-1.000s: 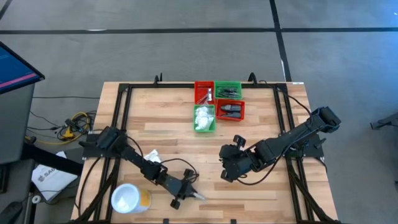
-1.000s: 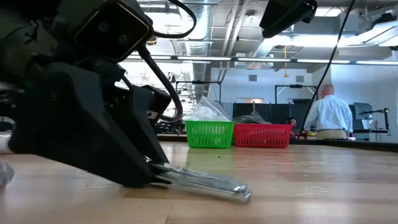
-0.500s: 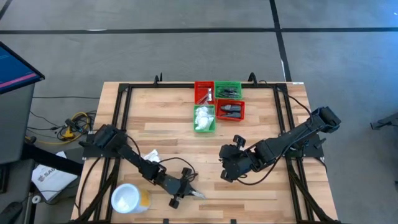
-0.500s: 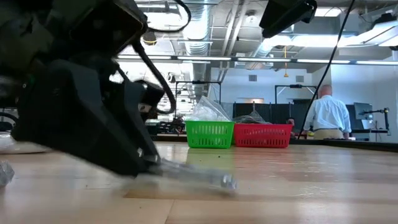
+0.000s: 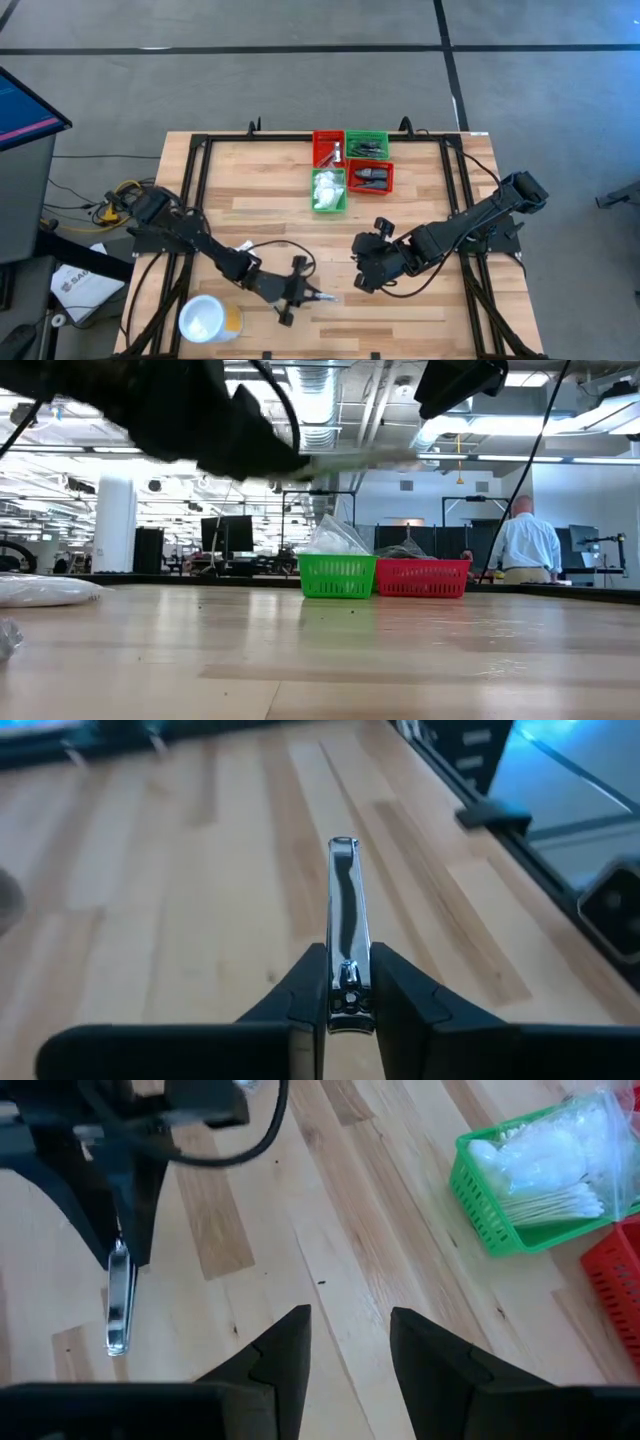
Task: Pick & Place Travel size toiletries
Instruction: Put the nail cutter into the left red bin
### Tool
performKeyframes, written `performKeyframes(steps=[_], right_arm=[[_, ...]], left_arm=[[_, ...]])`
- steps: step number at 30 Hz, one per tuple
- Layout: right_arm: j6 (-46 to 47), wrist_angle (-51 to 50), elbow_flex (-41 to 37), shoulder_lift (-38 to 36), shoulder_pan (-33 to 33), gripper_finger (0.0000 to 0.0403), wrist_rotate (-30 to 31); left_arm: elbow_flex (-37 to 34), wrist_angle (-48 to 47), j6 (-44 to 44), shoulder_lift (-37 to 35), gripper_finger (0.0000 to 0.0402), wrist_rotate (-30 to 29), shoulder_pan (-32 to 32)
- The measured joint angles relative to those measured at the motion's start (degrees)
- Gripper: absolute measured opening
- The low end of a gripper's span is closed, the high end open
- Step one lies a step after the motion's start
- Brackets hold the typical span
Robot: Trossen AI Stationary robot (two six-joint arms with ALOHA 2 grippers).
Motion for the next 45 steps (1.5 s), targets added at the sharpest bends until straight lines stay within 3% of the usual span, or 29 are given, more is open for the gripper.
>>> performKeyframes(steps=[14,45], right_arm=[[-9.2,8.7,0.0,0.0,-0.2,0.0129,0.0],[-12.7,12.1,0.0,0.0,-0.2,0.0129,-0.7]], left_arm=[[-0.1,-3.2,3.8,-12.7,0.0044,-2.7,3.6],[-0.1,-4.7,4.9,-13.4,0.0047,-3.7,9.0]])
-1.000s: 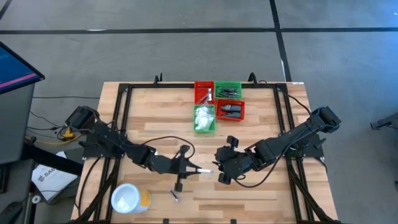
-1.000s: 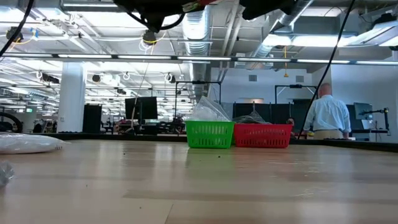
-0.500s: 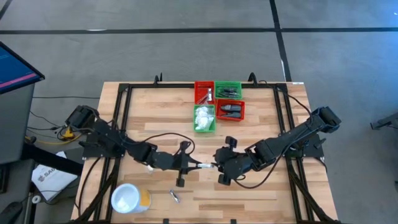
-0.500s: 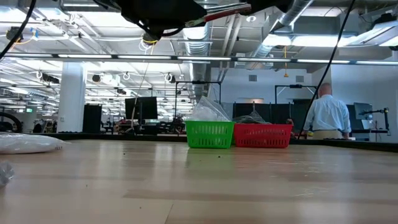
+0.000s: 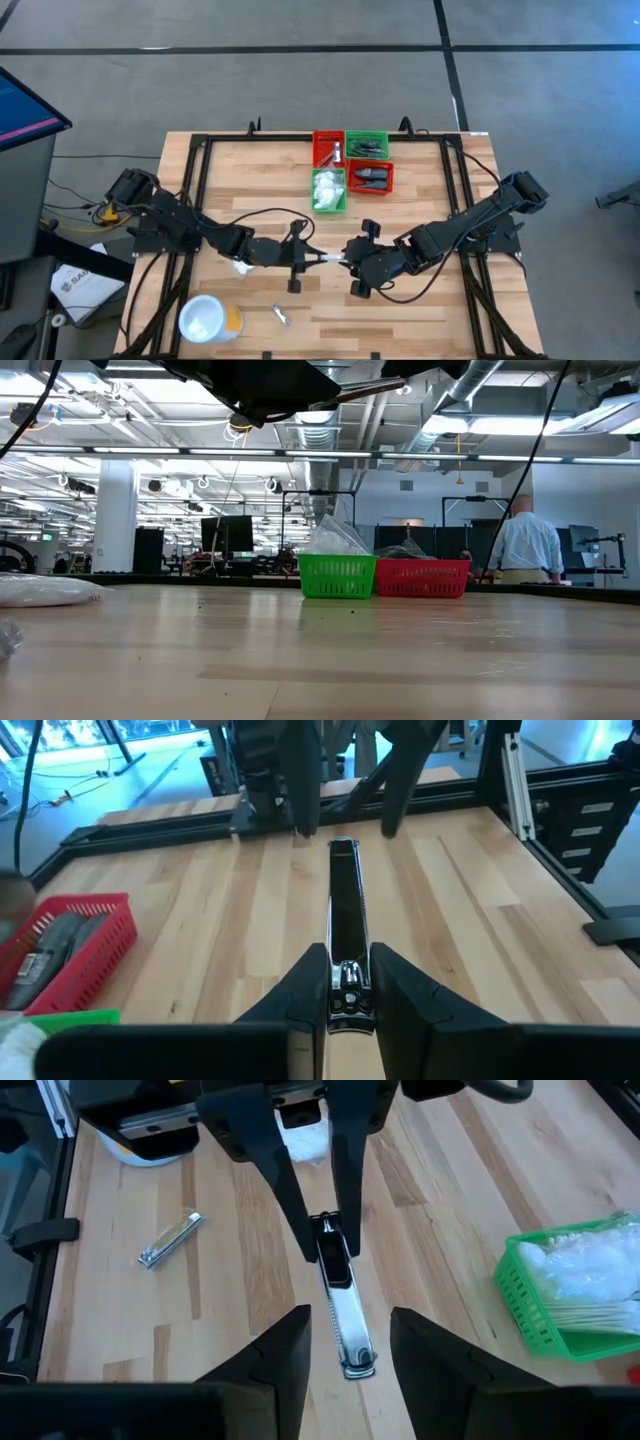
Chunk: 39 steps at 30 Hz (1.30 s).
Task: Pick & Place Travel size toiletries
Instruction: Put the nail cutter into the left red bin
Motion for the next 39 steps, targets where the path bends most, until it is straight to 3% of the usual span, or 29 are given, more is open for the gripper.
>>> performKeyframes(steps=[22,27,32,39], right_arm=[[-1.3,0.6,0.0,0.0,-1.5,0.0127,-0.2],[-1.3,0.7,0.0,0.0,-1.5,0.0099,-0.3],[-1.9,0.8,0.0,0.0,-1.4,0.0038,-1.0],[-3.0,0.9,0.0,0.0,-1.5,0.0035,-1.9]], left_arm=[[0.0,5.6,1.6,0.0,0.0047,2.0,0.1],[0.0,5.9,1.6,0.0,0.0047,2.1,0.4],[-0.1,6.4,3.0,0.0,0.0049,3.0,0.7],[-0.1,6.6,3.3,0.0,0.005,2.8,0.6]])
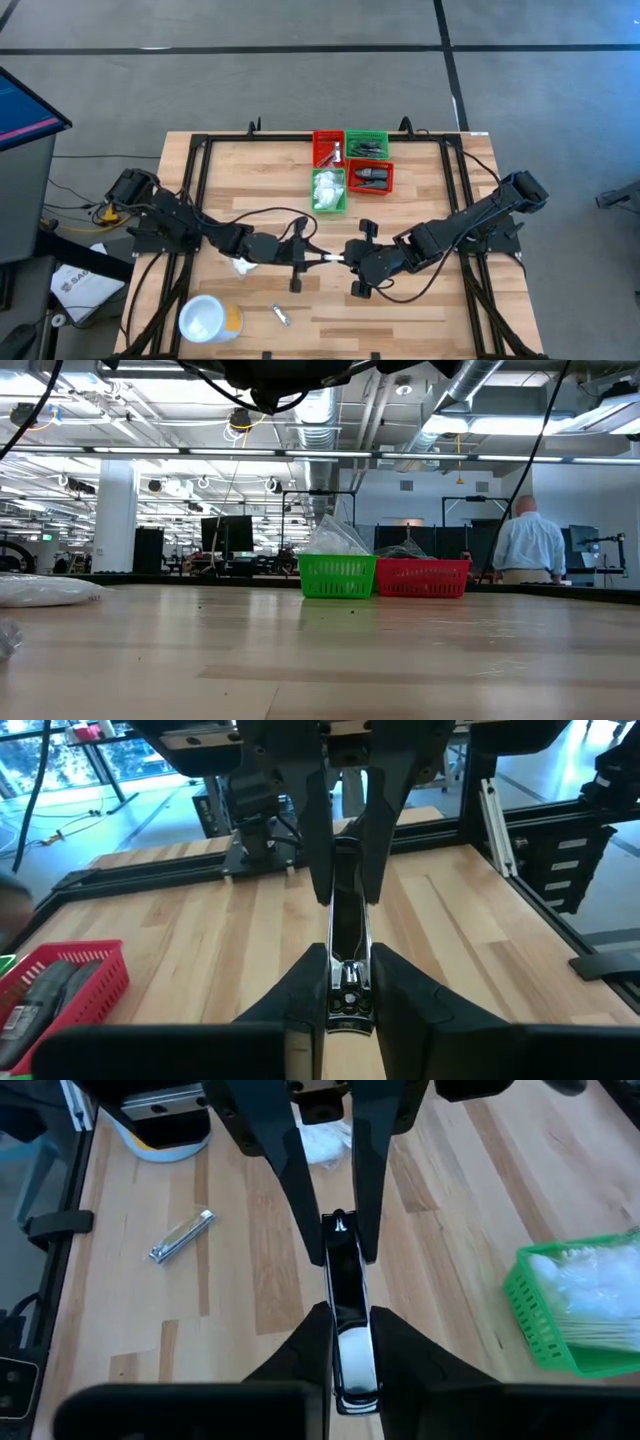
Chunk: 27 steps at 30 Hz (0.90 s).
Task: Pick & Place Travel size toiletries
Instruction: Put the nail cutter into the left red bin
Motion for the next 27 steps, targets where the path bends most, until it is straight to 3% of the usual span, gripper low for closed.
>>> performKeyframes(steps=[16,27], right_arm=[[0.5,0.0,0.0,0.0,0.0,0.0035,0.3],[0.0,-0.3,-0.1,0.1,-0.1,0.0035,0.2]], left_arm=[[0.0,0.3,1.0,0.0,0.0068,-0.8,0.0],[0.2,0.8,2.4,-0.5,0.0124,-1.5,0.0]])
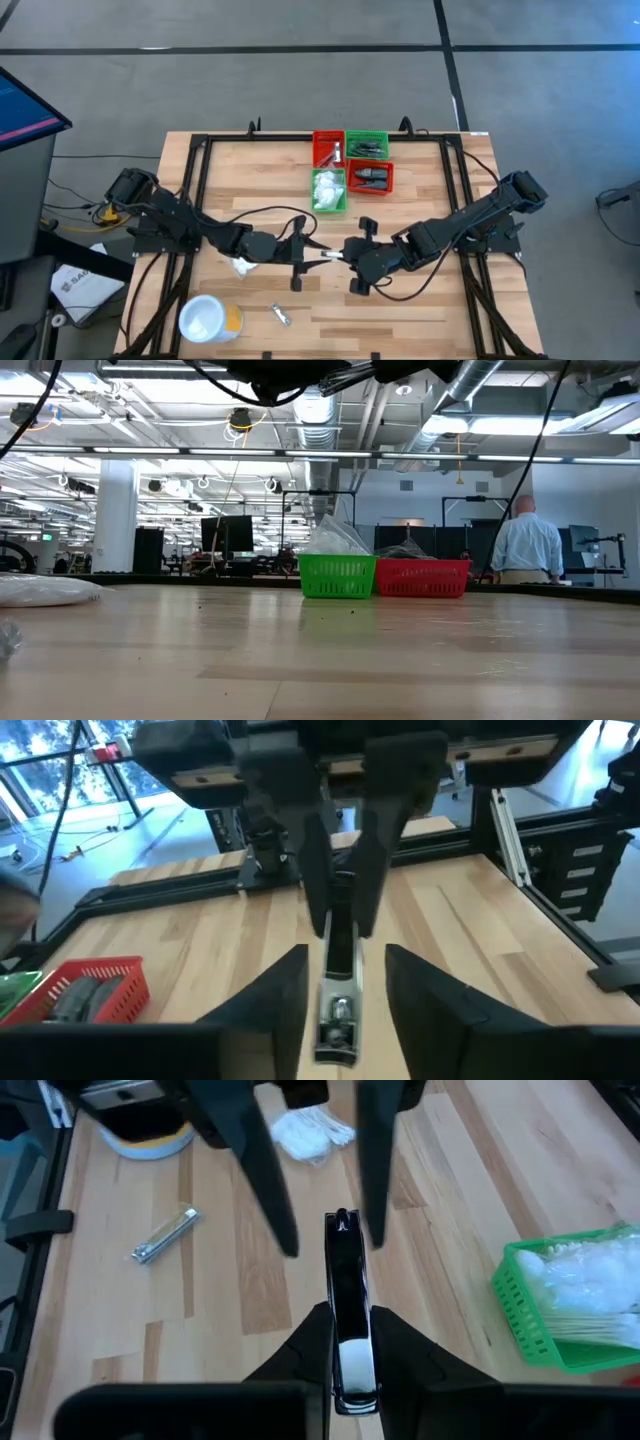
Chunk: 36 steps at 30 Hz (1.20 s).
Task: Pick & Place Travel size toiletries
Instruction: Put the nail cutter into the left red bin
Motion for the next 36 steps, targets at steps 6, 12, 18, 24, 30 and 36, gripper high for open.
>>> performKeyframes(steps=[6,12,18,24,30,36], right_arm=[[0.0,-1.3,0.0,0.0,-0.4,0.0035,0.0],[0.0,-1.9,0.0,0.0,-2.6,0.0035,0.0],[-0.3,-2.7,0.1,-0.1,-6.9,0.0035,0.1],[-2.8,-2.8,0.1,-0.1,-11.3,0.0035,0.0],[-4.7,-2.8,0.1,-0.1,-16.5,0.0035,-0.8],[-7.5,-2.8,0.1,-0.1,-22.6,0.0035,-2.9]], left_arm=[[0.0,-1.1,0.4,-3.6,0.0158,-1.6,-0.1],[0.0,-3.4,0.5,-7.1,0.0168,-1.8,-0.1],[-0.1,-3.5,0.5,-7.2,0.0164,-1.8,-0.1],[-0.1,-3.7,0.0,-7.2,0.0163,-1.7,-0.1],[-0.1,-3.7,0.0,-7.2,0.0163,-1.7,-0.1],[-0.1,-3.7,0.0,-7.2,0.0163,-1.4,-0.3]])
